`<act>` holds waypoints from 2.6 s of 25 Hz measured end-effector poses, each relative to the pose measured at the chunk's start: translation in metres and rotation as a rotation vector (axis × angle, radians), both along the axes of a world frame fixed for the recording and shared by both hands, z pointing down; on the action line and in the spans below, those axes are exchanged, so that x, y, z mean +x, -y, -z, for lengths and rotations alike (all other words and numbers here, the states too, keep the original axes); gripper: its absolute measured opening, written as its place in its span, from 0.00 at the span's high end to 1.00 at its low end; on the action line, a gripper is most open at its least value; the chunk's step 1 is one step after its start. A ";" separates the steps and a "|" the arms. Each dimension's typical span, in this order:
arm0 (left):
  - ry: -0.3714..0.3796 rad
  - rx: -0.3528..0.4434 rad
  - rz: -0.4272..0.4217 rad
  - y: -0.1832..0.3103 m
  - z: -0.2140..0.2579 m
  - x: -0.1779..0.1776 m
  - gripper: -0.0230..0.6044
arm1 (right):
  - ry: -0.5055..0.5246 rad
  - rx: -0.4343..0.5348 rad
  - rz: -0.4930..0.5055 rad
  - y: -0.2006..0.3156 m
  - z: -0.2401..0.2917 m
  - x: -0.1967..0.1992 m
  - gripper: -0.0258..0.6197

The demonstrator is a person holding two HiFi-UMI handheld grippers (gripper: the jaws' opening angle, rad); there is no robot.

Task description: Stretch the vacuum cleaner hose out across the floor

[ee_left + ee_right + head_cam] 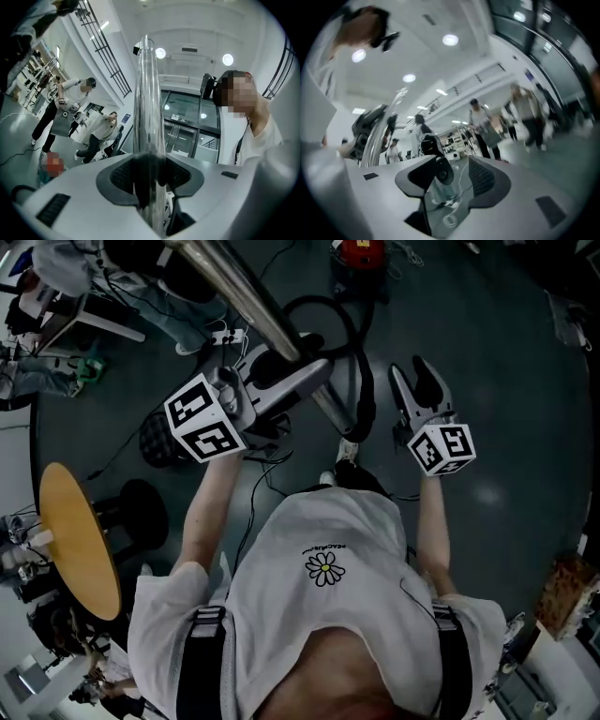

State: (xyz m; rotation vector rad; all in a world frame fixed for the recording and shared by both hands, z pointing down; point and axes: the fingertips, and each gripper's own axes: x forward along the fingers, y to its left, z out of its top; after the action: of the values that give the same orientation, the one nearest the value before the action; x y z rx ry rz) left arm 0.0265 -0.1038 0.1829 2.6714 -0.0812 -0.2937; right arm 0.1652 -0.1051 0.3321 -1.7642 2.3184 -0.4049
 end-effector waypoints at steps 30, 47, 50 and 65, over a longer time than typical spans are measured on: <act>-0.157 0.075 0.120 -0.098 0.063 -0.123 0.70 | 1.799 -0.533 0.509 -0.014 -0.227 -0.167 0.61; 0.898 -0.277 0.645 -0.029 -0.102 -0.207 0.62 | 1.376 -0.362 0.145 -0.033 -0.228 -0.076 0.72; 0.892 -0.403 0.645 -0.042 -0.118 -0.223 0.62 | 1.253 -0.274 0.113 -0.028 -0.208 -0.053 0.72; 1.037 -0.829 0.405 -0.195 -0.219 -0.313 0.62 | 0.583 -0.343 0.251 0.021 -0.113 -0.036 0.72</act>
State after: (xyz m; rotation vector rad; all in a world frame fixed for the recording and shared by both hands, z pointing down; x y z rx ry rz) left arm -0.2868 0.0915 0.4019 1.6962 -0.8464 0.8437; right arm 0.1291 -0.1257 0.4453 -1.2294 2.1117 -1.2361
